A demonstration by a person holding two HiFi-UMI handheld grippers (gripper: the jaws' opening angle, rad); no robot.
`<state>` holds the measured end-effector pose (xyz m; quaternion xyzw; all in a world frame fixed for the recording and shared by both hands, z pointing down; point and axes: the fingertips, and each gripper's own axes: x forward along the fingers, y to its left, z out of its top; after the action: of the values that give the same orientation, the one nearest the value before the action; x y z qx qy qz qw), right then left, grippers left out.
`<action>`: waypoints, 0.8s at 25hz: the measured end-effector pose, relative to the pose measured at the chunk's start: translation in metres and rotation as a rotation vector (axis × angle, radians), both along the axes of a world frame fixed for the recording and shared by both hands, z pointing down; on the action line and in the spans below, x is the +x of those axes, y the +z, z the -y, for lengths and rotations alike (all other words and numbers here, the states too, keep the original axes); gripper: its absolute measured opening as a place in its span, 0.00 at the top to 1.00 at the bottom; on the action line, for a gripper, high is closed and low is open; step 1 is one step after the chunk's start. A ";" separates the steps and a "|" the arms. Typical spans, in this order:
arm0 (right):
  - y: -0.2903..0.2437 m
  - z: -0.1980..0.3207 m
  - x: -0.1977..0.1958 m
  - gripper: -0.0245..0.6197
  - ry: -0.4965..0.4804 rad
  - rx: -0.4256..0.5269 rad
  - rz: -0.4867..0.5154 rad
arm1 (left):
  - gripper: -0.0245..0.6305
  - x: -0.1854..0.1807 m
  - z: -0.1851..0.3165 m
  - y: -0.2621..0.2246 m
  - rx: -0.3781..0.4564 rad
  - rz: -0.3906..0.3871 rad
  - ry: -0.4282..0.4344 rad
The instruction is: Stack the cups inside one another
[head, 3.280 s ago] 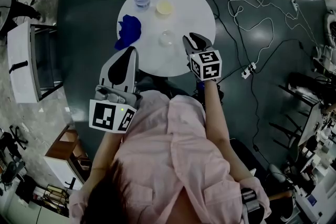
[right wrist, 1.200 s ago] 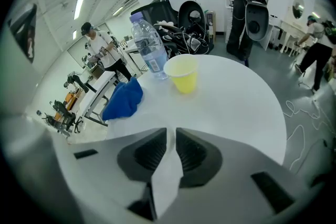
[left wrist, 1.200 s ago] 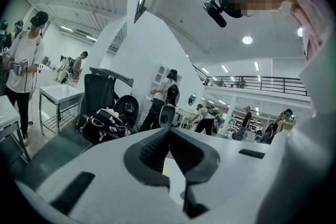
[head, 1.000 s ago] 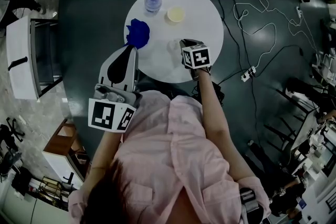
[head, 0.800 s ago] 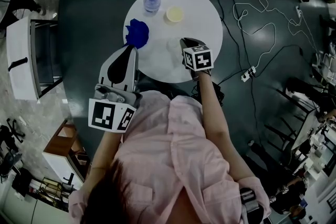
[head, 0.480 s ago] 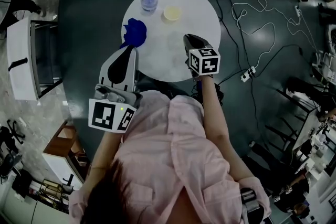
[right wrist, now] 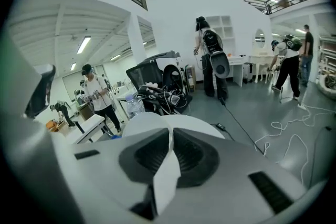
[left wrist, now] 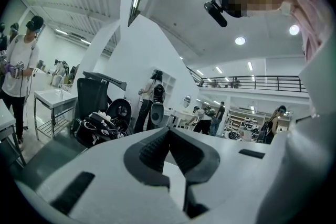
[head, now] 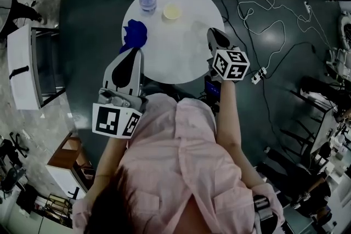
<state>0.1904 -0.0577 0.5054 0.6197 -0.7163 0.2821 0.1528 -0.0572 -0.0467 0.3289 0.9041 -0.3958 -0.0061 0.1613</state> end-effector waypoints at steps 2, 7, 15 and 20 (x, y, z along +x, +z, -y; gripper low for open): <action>-0.003 -0.005 0.010 0.90 0.022 0.002 -0.004 | 0.94 0.004 -0.002 -0.004 0.010 -0.002 0.010; -0.003 -0.013 0.020 0.90 0.052 -0.005 -0.007 | 0.94 0.009 -0.005 -0.007 0.017 -0.003 0.025; -0.012 -0.015 0.026 0.90 0.076 0.017 -0.001 | 0.94 0.005 -0.011 -0.008 0.019 -0.004 0.010; -0.020 -0.012 0.030 0.90 0.081 0.031 -0.010 | 0.94 0.002 -0.011 -0.010 0.026 -0.009 0.002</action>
<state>0.2203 -0.0452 0.4852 0.6521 -0.6940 0.2737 0.1353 -0.0554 -0.0361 0.3185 0.9064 -0.3941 -0.0152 0.1513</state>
